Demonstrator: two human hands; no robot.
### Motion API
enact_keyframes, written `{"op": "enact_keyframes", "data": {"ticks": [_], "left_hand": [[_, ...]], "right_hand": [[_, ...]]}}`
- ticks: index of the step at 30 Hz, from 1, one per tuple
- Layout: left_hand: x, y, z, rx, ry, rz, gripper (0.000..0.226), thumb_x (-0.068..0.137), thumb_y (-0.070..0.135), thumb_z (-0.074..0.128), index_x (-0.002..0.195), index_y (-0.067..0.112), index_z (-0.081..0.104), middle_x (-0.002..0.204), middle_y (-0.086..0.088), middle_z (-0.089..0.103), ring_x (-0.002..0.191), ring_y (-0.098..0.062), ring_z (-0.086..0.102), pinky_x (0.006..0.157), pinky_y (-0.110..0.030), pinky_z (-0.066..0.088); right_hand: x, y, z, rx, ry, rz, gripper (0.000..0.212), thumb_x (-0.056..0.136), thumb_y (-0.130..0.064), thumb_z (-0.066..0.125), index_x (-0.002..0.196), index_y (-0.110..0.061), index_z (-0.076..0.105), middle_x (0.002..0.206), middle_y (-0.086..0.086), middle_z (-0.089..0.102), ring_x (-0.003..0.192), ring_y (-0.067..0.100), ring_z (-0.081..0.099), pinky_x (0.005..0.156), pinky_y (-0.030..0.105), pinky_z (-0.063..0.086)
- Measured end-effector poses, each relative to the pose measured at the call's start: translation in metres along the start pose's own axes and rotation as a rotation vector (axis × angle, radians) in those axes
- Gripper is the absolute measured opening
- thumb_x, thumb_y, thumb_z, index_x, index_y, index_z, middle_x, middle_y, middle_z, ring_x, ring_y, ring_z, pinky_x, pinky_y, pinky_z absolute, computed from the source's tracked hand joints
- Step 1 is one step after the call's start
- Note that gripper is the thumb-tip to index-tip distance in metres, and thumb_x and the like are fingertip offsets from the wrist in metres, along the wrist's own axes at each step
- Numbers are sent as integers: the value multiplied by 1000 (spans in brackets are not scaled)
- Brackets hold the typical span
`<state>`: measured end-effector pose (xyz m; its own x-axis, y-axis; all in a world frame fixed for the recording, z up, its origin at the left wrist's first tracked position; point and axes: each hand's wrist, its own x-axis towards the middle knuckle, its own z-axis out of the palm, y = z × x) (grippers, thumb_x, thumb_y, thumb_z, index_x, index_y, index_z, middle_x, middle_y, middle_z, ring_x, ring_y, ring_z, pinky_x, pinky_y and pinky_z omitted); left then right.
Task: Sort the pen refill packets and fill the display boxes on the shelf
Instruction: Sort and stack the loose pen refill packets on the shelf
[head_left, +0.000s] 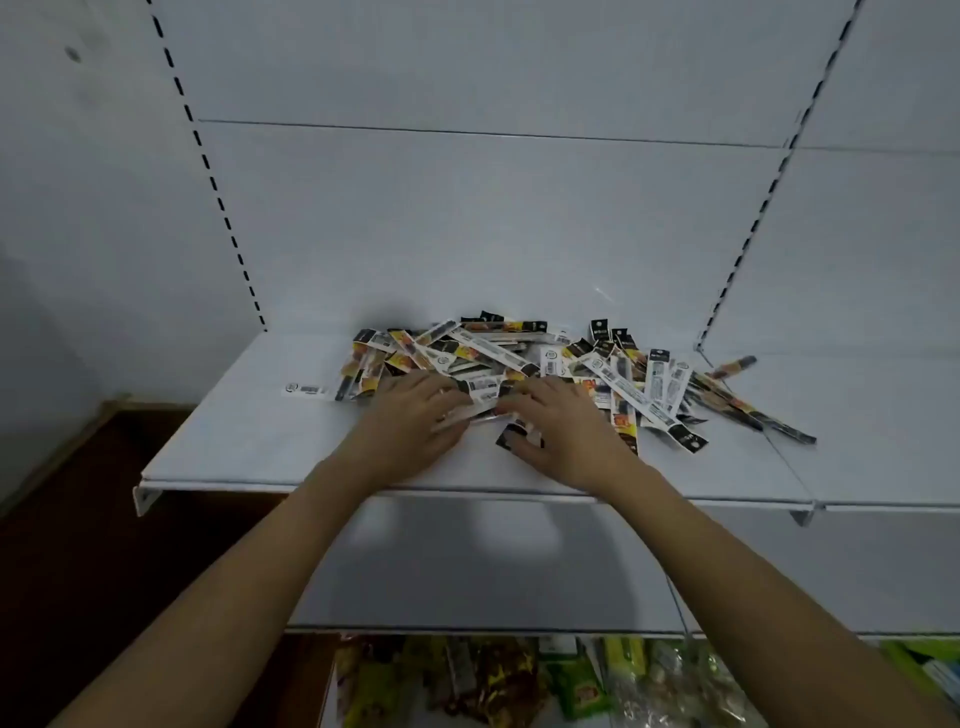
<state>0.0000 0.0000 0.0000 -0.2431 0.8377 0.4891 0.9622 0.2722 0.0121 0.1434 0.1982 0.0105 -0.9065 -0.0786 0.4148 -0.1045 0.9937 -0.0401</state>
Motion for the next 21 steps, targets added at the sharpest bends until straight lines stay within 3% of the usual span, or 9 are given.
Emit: {"op": "enact_keyframes", "data": {"ticks": [3, 6, 9, 12, 14, 17, 19, 21], "left_hand": [[3, -25, 3, 57, -179, -251, 73, 86, 78, 28, 143, 37, 47, 151, -2, 41, 140, -29, 33, 111, -60, 30], [5, -36, 15, 9, -368, -372, 91, 73, 92, 12, 153, 49, 17, 165, 4, 8, 152, -27, 1, 120, -60, 0], [14, -41, 24, -38, -315, -375, 87, 76, 88, 16, 150, 45, 29, 163, 5, 19, 150, -28, 10, 120, -57, 7], [19, -39, 30, -194, -161, -388, 64, 91, 65, 46, 147, 33, 43, 157, 4, 36, 145, -22, 25, 122, -41, 17], [18, -36, 28, -251, -69, -384, 59, 93, 50, 60, 146, 29, 45, 154, 4, 40, 142, -18, 32, 119, -40, 25], [11, -37, 26, -89, 128, -354, 68, 84, 65, 57, 143, 31, 47, 148, 2, 45, 136, -24, 40, 108, -53, 38], [9, -38, 24, -39, 101, -435, 83, 76, 82, 46, 148, 42, 36, 155, 2, 35, 143, -29, 29, 112, -61, 27], [10, -38, 23, -51, -45, -529, 95, 66, 97, 32, 150, 51, 23, 163, 4, 19, 150, -30, 13, 117, -63, 10]], "right_hand": [[19, 2, 10, -36, -136, 204, 67, 87, -68, 44, 147, -39, 35, 157, 0, 31, 143, 31, 25, 111, 62, 26], [24, 10, 24, -21, -225, 331, 78, 82, -82, 31, 151, -51, 12, 166, -6, 5, 151, 30, 0, 115, 64, 6], [33, 18, 37, 54, -144, 391, 66, 87, -75, 35, 147, -48, 31, 163, -6, 21, 152, 27, 7, 117, 59, 11], [41, 24, 43, 229, 68, 303, 44, 89, -35, 70, 131, -25, 60, 142, 4, 51, 139, 29, 37, 110, 54, 36], [44, 27, 44, 304, 130, 254, 44, 83, -16, 77, 125, -16, 65, 131, 7, 58, 126, 22, 47, 103, 47, 45], [43, 29, 36, 393, 97, 241, 49, 88, -20, 73, 135, -18, 57, 142, -2, 48, 133, 8, 39, 112, 32, 37], [39, 29, 24, 481, 54, 285, 54, 92, -30, 69, 142, -27, 48, 150, -16, 33, 138, -4, 25, 113, 15, 22], [33, 31, 6, 524, 96, 314, 49, 94, -32, 64, 140, -33, 47, 147, -24, 32, 135, -14, 23, 106, 6, 18]]}}
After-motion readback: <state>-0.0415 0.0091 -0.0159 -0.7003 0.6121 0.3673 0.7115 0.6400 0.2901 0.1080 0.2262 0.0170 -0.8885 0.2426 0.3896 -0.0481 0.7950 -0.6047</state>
